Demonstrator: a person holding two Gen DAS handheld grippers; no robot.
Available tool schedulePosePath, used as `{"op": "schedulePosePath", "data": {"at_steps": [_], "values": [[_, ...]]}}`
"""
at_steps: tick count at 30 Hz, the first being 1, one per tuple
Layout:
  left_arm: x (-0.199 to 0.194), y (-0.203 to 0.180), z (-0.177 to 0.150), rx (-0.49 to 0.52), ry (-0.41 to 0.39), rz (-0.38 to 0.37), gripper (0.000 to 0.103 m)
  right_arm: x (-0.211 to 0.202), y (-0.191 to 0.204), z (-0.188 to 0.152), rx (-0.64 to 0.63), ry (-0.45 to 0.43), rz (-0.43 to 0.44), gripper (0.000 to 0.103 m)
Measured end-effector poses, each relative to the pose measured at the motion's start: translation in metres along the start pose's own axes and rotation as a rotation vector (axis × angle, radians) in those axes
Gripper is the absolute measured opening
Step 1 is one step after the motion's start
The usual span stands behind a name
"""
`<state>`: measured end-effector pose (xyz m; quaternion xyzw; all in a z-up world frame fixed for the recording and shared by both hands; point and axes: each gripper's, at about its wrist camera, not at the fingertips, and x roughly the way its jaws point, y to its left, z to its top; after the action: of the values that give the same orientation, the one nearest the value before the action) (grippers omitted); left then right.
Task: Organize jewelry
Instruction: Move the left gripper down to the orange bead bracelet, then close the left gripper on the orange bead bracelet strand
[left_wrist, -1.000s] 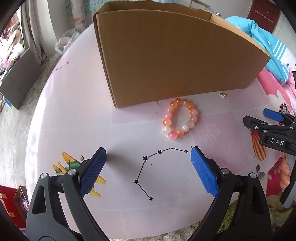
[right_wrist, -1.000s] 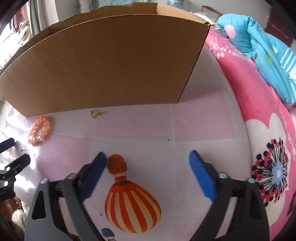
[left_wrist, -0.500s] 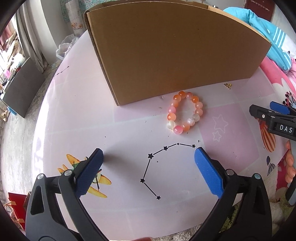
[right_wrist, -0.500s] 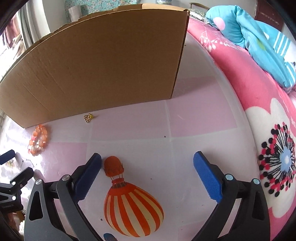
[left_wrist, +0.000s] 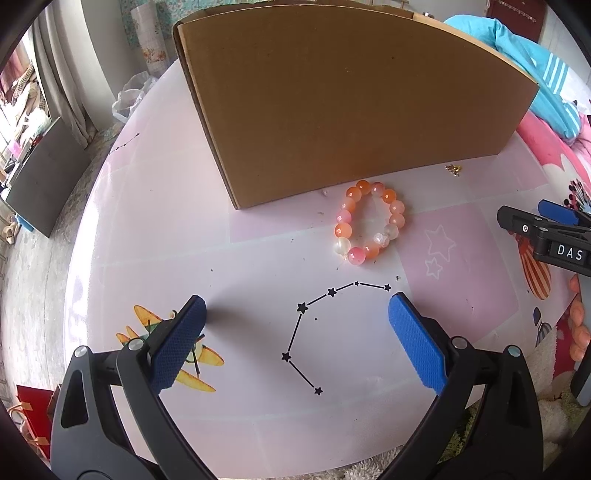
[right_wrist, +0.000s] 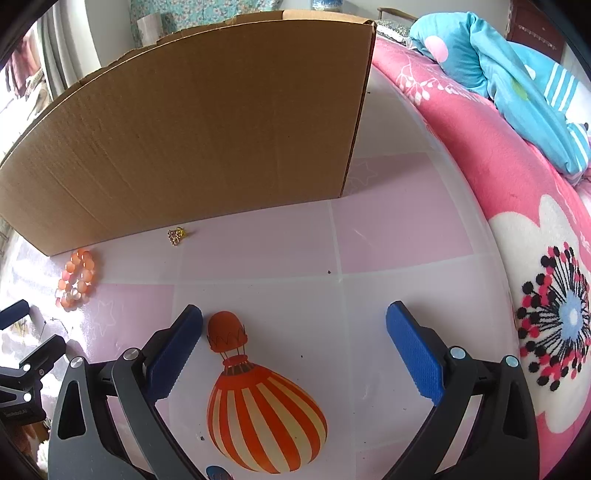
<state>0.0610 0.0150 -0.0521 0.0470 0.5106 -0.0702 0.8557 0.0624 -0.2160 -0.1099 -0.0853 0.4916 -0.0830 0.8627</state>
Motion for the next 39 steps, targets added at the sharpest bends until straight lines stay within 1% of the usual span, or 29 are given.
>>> {"op": "schedulePosePath", "data": {"at_steps": [4, 7, 8, 9, 14, 15, 16, 17, 18, 19, 22, 25, 26, 28, 35, 39], "values": [[-0.001, 0.001, 0.000, 0.020, -0.002, -0.012, 0.096, -0.003, 0.002, -0.004, 0.000, -0.008, -0.002, 0.096], [-0.002, 0.001, 0.004, 0.027, 0.011, -0.012, 0.096, -0.002, 0.002, -0.004, 0.001, -0.008, -0.002, 0.096], [-0.005, 0.000, 0.005, 0.031, -0.009, -0.019, 0.096, -0.003, 0.002, -0.004, 0.001, -0.009, -0.002, 0.096], [-0.012, -0.003, 0.005, 0.043, -0.045, -0.031, 0.096, -0.003, 0.002, -0.004, 0.001, -0.010, -0.002, 0.096], [-0.039, -0.027, 0.008, 0.148, -0.198, -0.076, 0.094, -0.004, 0.003, -0.005, -0.001, -0.011, -0.001, 0.096], [-0.041, -0.031, 0.008, 0.167, -0.215, -0.084, 0.089, -0.004, 0.004, -0.005, -0.002, -0.009, -0.001, 0.096], [-0.044, -0.037, 0.009, 0.195, -0.231, -0.091, 0.082, -0.004, 0.004, -0.005, -0.002, -0.008, -0.001, 0.096], [-0.044, -0.041, 0.009, 0.214, -0.237, -0.093, 0.078, -0.003, 0.003, -0.004, -0.002, -0.007, 0.000, 0.096], [-0.043, -0.045, 0.010, 0.229, -0.237, -0.097, 0.073, -0.004, 0.003, -0.004, -0.002, -0.006, 0.000, 0.096], [-0.040, -0.049, 0.011, 0.244, -0.230, -0.108, 0.066, -0.003, 0.002, -0.003, -0.002, -0.005, 0.001, 0.096], [-0.032, -0.054, 0.014, 0.251, -0.209, -0.142, 0.053, -0.003, 0.002, -0.003, -0.001, -0.005, -0.001, 0.096], [-0.026, -0.052, 0.019, 0.233, -0.184, -0.173, 0.042, -0.003, 0.003, -0.002, 0.002, -0.004, -0.002, 0.096], [-0.023, -0.053, 0.020, 0.228, -0.173, -0.176, 0.040, -0.003, 0.002, -0.002, 0.002, -0.004, -0.001, 0.096], [-0.016, -0.051, 0.023, 0.226, -0.153, -0.173, 0.031, -0.003, 0.003, -0.002, 0.001, -0.003, -0.001, 0.096], [-0.002, -0.051, 0.025, 0.239, -0.099, -0.157, 0.027, -0.004, 0.003, -0.002, 0.002, -0.005, -0.002, 0.096], [-0.003, -0.048, 0.022, 0.237, -0.105, -0.147, 0.023, -0.003, 0.004, -0.002, -0.002, -0.007, 0.001, 0.096]]}}
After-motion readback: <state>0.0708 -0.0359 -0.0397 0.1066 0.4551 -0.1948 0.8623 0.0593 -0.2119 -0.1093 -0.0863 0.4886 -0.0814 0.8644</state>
